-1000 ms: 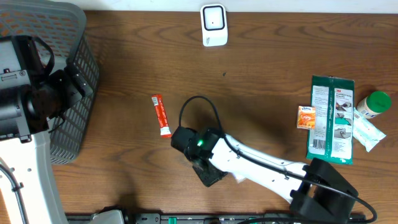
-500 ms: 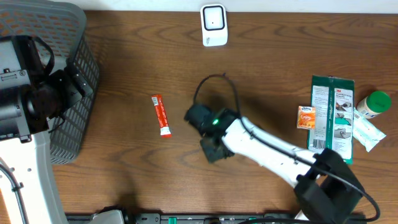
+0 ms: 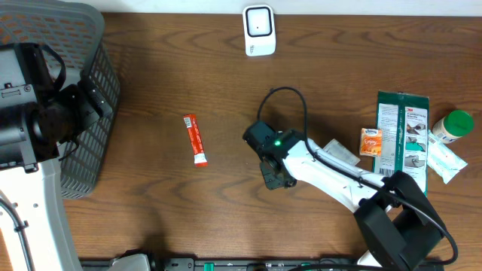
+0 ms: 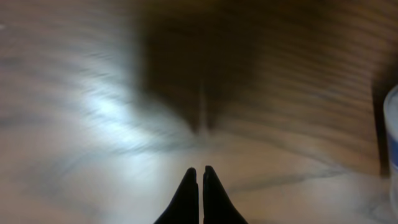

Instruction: Scan the item barcode

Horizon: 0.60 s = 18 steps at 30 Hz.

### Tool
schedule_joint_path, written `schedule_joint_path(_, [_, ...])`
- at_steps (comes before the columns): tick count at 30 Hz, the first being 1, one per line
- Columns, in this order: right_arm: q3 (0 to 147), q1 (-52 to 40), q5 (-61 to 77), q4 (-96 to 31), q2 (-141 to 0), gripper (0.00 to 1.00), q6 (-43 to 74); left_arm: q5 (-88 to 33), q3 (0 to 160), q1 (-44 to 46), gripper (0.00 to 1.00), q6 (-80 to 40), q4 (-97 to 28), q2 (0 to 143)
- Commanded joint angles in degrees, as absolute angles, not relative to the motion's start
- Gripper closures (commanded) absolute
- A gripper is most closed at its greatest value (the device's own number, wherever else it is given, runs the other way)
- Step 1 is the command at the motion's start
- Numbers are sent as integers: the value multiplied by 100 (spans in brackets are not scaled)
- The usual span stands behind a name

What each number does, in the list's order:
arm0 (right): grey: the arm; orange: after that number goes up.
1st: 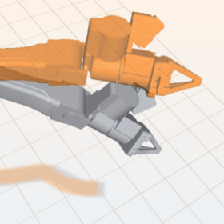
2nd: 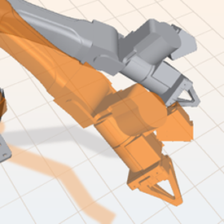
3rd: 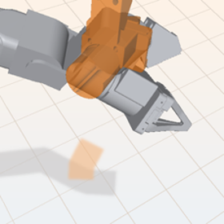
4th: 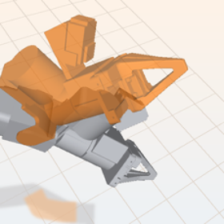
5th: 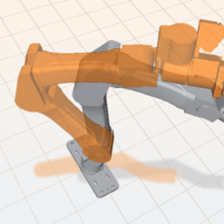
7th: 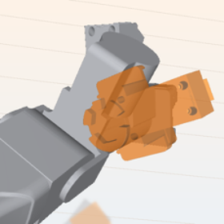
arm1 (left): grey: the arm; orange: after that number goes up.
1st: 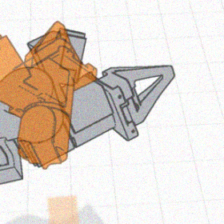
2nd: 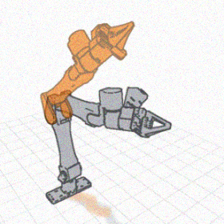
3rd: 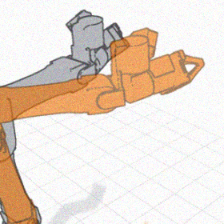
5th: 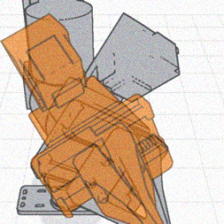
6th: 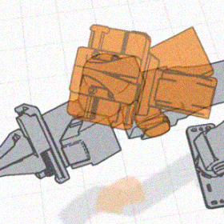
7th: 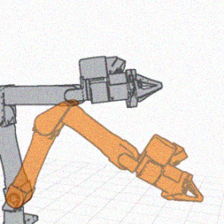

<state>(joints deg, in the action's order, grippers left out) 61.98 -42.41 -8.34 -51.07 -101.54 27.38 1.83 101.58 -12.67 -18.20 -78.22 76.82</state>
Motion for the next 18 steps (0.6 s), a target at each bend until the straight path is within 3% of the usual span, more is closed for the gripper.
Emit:
schedule_joint_path(1, [5878, -3999, -1697, -4652, -10202, 99, 3041, 200, 10147, -1291, 2, -1789, -7841, 7684])
schedule_joint_path(18, [5817, -2641, -1911, -4130, -10202, 99, 3015, 198, 10147, -1291, 2, -1789, -7841, 7684])
